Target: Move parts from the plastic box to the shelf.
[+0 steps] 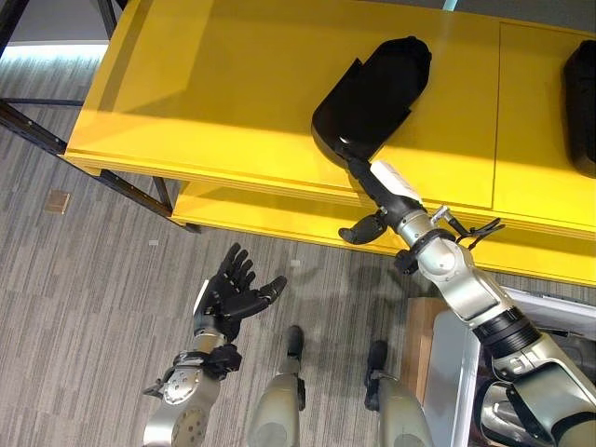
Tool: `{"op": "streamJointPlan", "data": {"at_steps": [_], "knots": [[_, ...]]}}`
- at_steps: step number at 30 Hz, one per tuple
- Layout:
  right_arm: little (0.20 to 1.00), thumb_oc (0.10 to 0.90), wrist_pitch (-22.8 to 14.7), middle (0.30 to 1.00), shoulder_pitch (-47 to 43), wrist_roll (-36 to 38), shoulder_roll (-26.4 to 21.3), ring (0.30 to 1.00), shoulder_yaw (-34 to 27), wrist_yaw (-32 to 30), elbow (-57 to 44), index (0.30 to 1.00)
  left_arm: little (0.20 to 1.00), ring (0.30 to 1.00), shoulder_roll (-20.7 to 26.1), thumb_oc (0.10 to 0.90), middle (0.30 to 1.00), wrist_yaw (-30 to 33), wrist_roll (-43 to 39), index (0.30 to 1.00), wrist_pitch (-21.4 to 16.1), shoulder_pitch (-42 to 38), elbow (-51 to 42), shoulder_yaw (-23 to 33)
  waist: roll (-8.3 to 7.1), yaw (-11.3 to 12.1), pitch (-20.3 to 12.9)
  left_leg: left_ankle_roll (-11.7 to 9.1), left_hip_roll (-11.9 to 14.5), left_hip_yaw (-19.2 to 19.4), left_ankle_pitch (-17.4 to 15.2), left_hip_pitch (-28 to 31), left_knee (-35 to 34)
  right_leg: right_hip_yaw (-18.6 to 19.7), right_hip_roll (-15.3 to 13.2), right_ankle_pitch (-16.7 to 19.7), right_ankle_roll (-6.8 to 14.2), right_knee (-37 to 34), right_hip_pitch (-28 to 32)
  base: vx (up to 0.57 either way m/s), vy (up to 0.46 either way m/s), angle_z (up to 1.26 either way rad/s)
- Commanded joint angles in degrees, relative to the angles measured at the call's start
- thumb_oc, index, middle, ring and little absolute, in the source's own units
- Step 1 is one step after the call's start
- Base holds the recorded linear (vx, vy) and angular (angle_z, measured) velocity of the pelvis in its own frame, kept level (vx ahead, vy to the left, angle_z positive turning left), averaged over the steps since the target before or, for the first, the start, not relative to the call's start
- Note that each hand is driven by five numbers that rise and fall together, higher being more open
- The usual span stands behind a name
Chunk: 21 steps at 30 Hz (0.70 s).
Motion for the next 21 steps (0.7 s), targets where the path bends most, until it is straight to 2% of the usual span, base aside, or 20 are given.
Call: {"op": "streamJointPlan", "data": {"at_steps": [1, 10, 15, 20, 21], "knots": [[1.0, 0.9, -2.79, 1.0, -0.8, 0.39, 0.6, 1.0, -2.02, -1.32, -4.47, 1.0, 1.0, 1.0, 1.58, 0.9, 1.0, 0.14, -1.01, 1.0, -4.75, 1.23, -6.73, 3.27, -3.04, -0.3, -2.5, -1.2, 2.91, 2.53, -7.06, -0.13, 6.76, -0.5, -3.9, 0.6, 2.36, -4.7, 3.7, 0.0, 0.0, 0.0], [1.0, 0.9, -1.66, 1.0, 1.59, -1.12, -5.96, 1.0, -7.83, -4.02, -1.38, 1.0, 1.0, 1.0, 1.73, 0.9, 1.0, -0.68, -1.43, 1.0, -4.79, 2.05, -6.79, 3.85, -3.31, -0.98, -2.34, -1.18, 2.93, 2.42, -7.21, -0.37, 7.12, -0.4, -4.07, 0.75, 2.45, -4.42, 3.35, 0.0, 0.004, 0.03], [1.0, 0.9, -1.41, 1.0, 2.54, -0.22, -12.25, 1.0, -11.7, -4.96, 0.62, 1.0, 1.0, 1.0, 2.32, 0.9, 1.0, -1.83, -2.33, 1.0, -4.6, 2.55, -7.26, 3.96, -3.93, -1.58, -2.23, -1.24, 3.2, 2.91, -7.19, -0.18, 7.15, 0.18, -3.68, 1.14, 2.55, -4.55, 3.11, 0.0, 0.0, 0.0], [1.0, 0.9, -1.2, 1.0, 1.48, 0.86, -16.83, 1.0, -12.61, -5.33, 3.29, 1.0, 1.0, 1.0, 2.81, 0.9, 1.0, -2.37, -2.83, 1.0, -4.65, 2.82, -7.52, 3.85, -4.21, -1.85, -2.28, -1.33, 3.36, 3.12, -7.15, -0.02, 7.1, 0.26, -3.59, 1.22, 2.6, -4.47, 2.91, -0.01, 0.005, -0.04], [1.0, 0.9, -1.0, 1.0, 0.78, 1.4, -19.02, 1.0, -12.81, -5.41, 4.6, 1.0, 1.0, 1.0, 3.24, 0.9, 1.0, -2.62, -2.98, 1.0, -4.53, 3.0, -7.68, 3.88, -4.36, -1.98, -2.28, -1.4, 3.39, 3.12, -7.1, 0.06, 7.06, 0.46, -3.56, 1.26, 2.6, -4.4, 2.86, -0.02, 0.005, -0.08]]}}
